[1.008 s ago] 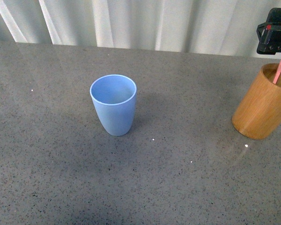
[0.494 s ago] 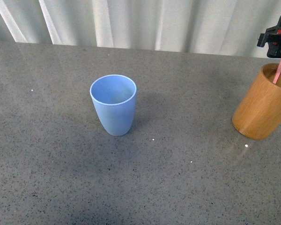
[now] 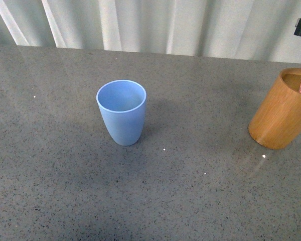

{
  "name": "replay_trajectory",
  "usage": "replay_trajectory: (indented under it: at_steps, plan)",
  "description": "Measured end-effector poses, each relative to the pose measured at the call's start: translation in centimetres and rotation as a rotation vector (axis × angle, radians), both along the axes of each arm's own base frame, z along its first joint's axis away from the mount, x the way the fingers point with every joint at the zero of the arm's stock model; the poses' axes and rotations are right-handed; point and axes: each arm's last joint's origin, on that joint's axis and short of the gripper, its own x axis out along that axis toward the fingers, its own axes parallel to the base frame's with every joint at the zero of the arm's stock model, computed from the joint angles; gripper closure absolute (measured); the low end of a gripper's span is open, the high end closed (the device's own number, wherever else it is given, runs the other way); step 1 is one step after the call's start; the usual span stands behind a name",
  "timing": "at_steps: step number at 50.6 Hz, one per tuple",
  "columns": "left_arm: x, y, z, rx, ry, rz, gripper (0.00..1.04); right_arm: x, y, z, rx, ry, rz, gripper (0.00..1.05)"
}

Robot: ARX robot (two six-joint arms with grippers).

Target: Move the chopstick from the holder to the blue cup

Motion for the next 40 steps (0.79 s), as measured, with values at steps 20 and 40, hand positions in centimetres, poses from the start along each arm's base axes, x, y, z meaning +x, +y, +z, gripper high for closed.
replay_trajectory:
  at_steps: [20,40]
  plan:
    - [0.0,0.0,0.0,0.0,0.0,0.0,0.07,-3.6,3.1,6.5,-0.026,-0.301,0.107,1.02]
    - [0.0,0.0,0.0,0.0,0.0,0.0,0.07,-5.6,13.6,9.4,0.084,-0.321,0.396,1.02]
